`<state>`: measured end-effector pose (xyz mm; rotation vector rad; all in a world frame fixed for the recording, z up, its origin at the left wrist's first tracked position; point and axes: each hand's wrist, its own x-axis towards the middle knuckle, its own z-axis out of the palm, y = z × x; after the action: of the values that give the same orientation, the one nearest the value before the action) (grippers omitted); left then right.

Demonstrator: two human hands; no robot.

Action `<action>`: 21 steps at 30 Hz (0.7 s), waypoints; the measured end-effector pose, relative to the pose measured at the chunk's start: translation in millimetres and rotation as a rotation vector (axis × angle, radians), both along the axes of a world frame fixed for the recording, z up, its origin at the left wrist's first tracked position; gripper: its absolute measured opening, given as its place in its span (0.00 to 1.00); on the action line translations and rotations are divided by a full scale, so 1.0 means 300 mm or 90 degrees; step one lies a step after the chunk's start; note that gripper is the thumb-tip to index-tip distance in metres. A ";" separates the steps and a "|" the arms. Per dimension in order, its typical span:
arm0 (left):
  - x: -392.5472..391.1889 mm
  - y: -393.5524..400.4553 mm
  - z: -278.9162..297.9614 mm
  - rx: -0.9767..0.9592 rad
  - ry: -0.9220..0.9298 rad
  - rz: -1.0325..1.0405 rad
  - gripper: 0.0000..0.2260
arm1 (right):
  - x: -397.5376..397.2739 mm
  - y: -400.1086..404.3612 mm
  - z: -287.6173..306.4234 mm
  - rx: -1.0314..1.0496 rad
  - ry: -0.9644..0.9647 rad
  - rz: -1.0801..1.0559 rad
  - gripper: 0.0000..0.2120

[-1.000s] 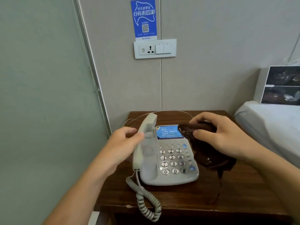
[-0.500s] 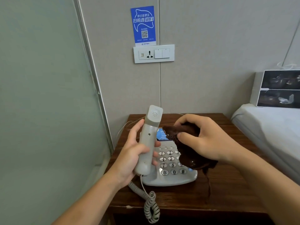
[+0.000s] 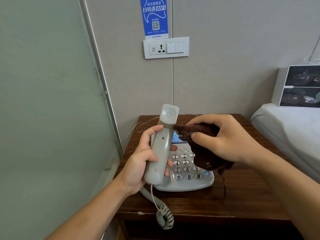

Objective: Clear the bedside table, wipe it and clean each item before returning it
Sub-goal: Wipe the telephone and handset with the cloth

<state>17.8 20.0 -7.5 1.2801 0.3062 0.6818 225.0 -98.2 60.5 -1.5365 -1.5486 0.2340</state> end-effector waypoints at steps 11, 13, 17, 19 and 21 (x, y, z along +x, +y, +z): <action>-0.031 0.014 0.025 -0.046 0.005 0.050 0.33 | -0.023 0.047 -0.050 0.022 -0.120 -0.007 0.13; -0.054 0.032 0.046 0.018 0.047 0.132 0.33 | -0.011 0.056 -0.050 0.014 -0.139 -0.033 0.13; -0.131 0.086 0.069 0.127 0.166 0.314 0.34 | 0.033 0.065 -0.038 -0.023 -0.116 -0.047 0.10; -0.147 0.100 0.059 0.130 0.205 0.342 0.33 | 0.040 0.071 -0.045 -0.057 -0.119 -0.031 0.08; -0.146 0.110 0.034 0.137 0.238 0.349 0.31 | 0.032 0.078 -0.057 -0.089 -0.146 -0.015 0.07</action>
<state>-25.8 52.9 2.7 1.5454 0.9344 0.9535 234.5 -74.8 43.4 -1.7398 -1.7208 0.1600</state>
